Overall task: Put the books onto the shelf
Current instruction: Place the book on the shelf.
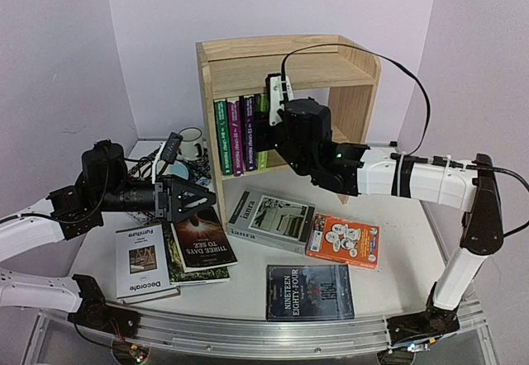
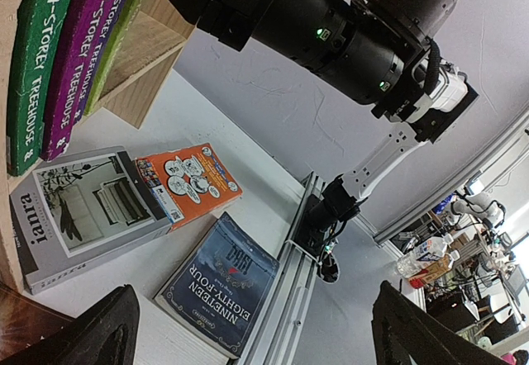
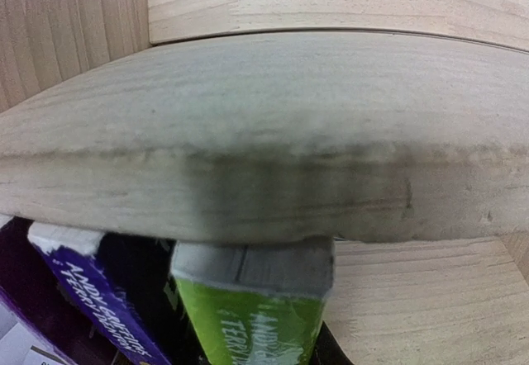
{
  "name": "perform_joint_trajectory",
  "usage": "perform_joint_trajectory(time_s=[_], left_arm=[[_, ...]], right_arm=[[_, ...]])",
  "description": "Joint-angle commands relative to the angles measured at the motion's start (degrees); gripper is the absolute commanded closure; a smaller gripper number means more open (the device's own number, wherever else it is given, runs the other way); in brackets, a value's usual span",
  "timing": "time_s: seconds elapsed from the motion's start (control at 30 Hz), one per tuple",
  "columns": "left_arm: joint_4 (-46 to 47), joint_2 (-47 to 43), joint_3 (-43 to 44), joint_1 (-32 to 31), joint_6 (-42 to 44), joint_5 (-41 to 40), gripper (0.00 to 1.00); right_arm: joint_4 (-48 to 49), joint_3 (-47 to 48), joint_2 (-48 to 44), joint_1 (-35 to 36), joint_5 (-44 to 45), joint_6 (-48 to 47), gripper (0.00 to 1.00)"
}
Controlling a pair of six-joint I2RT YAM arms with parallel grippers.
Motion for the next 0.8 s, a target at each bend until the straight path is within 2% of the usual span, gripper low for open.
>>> perform_joint_trajectory(time_s=[0.0, 0.2, 0.47, 0.77], left_arm=[[0.73, -0.32, 0.97, 0.2, -0.18, -0.06, 0.01], [1.07, -0.19, 0.8, 0.24, -0.35, 0.3, 0.01], [1.59, 0.11, 0.91, 0.25, -0.71, 0.53, 0.01], [1.79, -0.14, 0.71, 0.21, -0.96, 0.69, 0.01]], right_arm=[[1.37, 0.05, -2.28, 0.5, -1.79, 1.02, 0.86], [0.02, -0.22, -3.5, 1.48, -0.91, -0.66, 0.81], [-0.4, -1.61, -4.93, 2.22, -0.22, -1.38, 0.68], [-0.91, -2.14, -5.57, 2.43, 0.3, -1.38, 0.63]])
